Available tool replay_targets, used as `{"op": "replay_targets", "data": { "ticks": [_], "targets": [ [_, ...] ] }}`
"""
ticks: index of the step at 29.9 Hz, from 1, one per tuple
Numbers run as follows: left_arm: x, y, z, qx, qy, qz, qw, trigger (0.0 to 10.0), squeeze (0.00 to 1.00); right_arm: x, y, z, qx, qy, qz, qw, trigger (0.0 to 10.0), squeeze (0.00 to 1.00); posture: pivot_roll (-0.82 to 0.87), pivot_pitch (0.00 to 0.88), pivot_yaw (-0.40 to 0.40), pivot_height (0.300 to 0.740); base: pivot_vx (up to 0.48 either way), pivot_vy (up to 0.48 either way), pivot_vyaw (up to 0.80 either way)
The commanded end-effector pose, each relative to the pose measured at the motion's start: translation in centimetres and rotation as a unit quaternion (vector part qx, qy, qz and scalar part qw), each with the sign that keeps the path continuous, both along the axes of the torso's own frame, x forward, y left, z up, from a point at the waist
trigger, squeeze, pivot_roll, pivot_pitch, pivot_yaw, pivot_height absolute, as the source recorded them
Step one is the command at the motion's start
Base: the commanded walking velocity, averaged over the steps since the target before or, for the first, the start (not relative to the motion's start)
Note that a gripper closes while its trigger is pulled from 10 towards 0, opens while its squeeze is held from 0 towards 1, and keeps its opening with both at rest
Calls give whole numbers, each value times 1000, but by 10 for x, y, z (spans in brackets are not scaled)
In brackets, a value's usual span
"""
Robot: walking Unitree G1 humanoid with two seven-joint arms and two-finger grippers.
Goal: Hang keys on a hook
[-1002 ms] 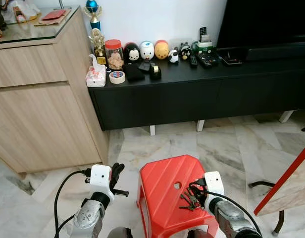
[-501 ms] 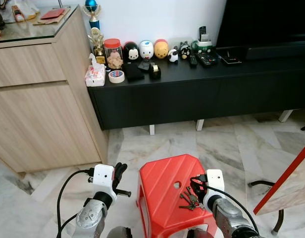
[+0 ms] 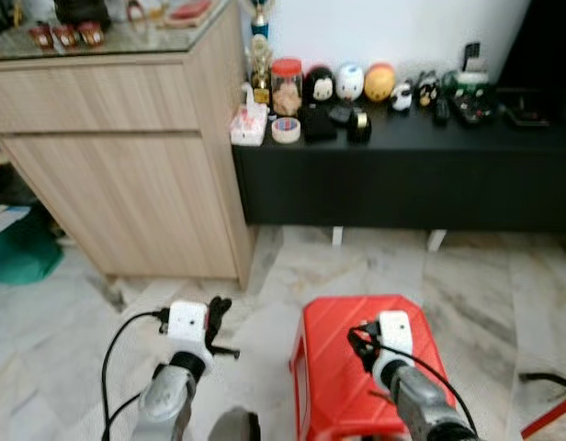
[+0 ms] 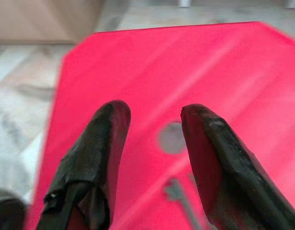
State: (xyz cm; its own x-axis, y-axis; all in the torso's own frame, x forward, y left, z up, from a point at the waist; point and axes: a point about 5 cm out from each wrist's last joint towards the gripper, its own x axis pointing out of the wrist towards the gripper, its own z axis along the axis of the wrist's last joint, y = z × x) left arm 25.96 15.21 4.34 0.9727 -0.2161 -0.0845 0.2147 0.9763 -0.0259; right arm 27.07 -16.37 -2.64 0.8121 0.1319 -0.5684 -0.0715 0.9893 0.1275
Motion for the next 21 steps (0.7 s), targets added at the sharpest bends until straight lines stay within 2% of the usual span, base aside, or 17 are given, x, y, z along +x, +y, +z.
{"op": "replay_targets", "data": {
  "ticks": [1,6,15,17,21],
  "targets": [
    [1,4,0,5,3,3,1000,10000,0,-1,-1,-1,1,-2,-12,1000,10000,0,27,24,-6,640,0,0,0],
    [0,4,0,5,5,2,1000,10000,0,-2,-10,-2,-5,2,-50,999,10000,0,27,25,-7,640,0,0,0],
    [-1,3,1,6,4,-1,1000,10000,0,-5,-11,-4,-10,16,-52,998,10000,0,31,44,-5,640,0,0,0],
    [1,2,1,6,3,-2,1000,10000,0,-3,-14,-2,-8,4,-61,998,10000,0,32,48,-5,640,0,0,0],
    [4,1,3,5,-1,-3,1000,10000,0,7,-17,12,-2,-66,-78,995,10000,0,31,64,-5,640,0,0,0]
  ]
}}
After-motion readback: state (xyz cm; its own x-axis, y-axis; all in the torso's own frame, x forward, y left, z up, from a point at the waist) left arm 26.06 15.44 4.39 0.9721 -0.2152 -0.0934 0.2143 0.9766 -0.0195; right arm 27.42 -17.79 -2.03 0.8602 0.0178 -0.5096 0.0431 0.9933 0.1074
